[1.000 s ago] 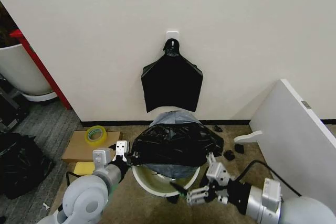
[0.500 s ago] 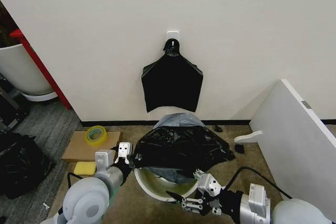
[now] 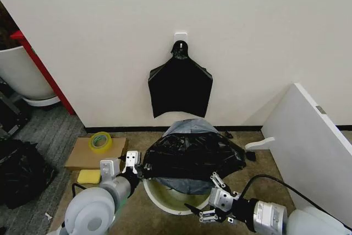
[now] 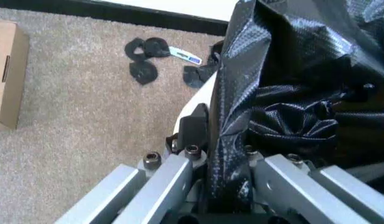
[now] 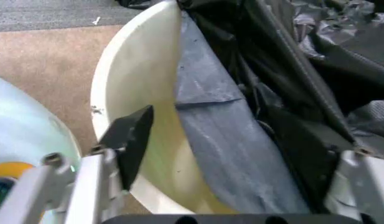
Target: Place the garbage bag over the trash bin.
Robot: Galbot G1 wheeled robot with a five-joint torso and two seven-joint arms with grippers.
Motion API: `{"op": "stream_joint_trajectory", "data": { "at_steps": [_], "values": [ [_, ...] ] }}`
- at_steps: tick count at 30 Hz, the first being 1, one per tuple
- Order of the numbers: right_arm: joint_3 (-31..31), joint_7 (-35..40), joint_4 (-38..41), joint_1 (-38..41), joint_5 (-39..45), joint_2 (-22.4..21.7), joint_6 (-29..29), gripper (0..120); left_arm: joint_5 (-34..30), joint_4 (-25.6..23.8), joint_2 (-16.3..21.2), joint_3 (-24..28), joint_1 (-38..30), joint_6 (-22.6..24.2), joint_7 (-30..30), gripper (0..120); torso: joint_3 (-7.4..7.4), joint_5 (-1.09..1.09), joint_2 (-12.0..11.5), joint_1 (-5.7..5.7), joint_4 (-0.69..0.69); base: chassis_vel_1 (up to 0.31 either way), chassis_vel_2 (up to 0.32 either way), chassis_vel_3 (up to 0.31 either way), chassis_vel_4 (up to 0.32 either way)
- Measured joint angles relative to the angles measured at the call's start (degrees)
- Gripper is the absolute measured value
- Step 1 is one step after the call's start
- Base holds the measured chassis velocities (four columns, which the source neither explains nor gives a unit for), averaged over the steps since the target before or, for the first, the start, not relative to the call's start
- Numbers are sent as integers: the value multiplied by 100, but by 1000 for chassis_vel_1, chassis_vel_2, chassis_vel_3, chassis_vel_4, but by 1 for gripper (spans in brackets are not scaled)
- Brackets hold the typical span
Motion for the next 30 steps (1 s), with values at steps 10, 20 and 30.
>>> {"op": "stream_joint_trajectory", "data": {
  "at_steps": [10, 20, 30],
  "values": [
    [-59, 133, -21, -31, -147, 4, 55, 30, -171, -105, -6, -18, 6, 0, -116, 0, 0, 0, 0, 0, 0, 0, 0, 0, 0],
    [-60, 329, -17, -45, -125, 16, 292, 0, -419, -19, -40, -30, 0, 15, -210, 0, 0, 0, 0, 0, 0, 0, 0, 0, 0],
    [-30, 197, 105, -143, -37, -47, 786, 0, -793, 171, -132, -88, -210, -83, -626, 0, 0, -2, 0, 0, 0, 0, 0, 0, 0]
  ]
}}
